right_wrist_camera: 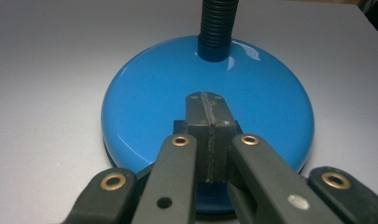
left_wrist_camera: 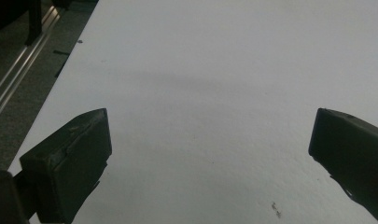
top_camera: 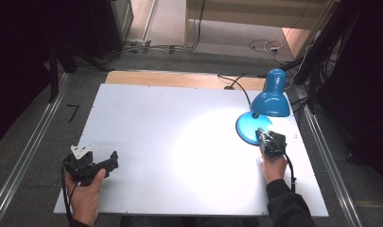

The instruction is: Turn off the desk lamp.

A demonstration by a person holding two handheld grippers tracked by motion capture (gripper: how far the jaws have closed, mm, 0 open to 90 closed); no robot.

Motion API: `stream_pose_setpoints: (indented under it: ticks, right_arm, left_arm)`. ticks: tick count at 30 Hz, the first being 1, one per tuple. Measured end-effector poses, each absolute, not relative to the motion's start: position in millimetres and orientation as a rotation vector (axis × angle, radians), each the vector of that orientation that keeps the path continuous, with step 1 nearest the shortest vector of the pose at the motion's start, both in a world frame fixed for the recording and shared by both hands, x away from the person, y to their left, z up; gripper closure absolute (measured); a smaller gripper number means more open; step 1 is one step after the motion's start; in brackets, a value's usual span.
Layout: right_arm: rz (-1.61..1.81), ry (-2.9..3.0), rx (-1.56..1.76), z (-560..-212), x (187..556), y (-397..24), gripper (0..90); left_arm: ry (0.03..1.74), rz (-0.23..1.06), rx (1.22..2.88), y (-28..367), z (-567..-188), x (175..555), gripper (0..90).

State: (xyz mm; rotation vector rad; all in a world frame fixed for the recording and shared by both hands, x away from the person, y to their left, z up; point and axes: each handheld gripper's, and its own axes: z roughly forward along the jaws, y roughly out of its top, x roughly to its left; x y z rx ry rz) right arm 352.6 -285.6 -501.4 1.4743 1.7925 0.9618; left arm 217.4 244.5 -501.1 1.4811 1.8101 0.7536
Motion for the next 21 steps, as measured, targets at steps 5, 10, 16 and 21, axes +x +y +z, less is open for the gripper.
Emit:
stream_pose_setpoints:
  ticks: [5, 10, 16, 21]
  right_arm:
    - [0.967, 1.787, 1.476, -501.7, 354.5, -285.9, 88.2]
    - [0.959, 1.775, 1.486, -503.0, 360.4, -285.6, 88.2]
    - [1.01, 1.747, 1.525, -497.8, 361.0, -293.8, 87.8]
    - [1.051, 1.72, 1.544, -492.2, 359.1, -299.0, 77.6]
  left_arm:
    - [1.809, 0.754, 1.481, 244.2, -501.0, 217.7, 0.0]
    - [1.808, 0.753, 1.475, 244.9, -500.8, 217.5, 0.0]
    - [1.804, 0.755, 1.476, 245.5, -500.4, 217.5, 0.0]
    - [1.804, 0.754, 1.477, 245.3, -500.4, 217.4, 0.0]
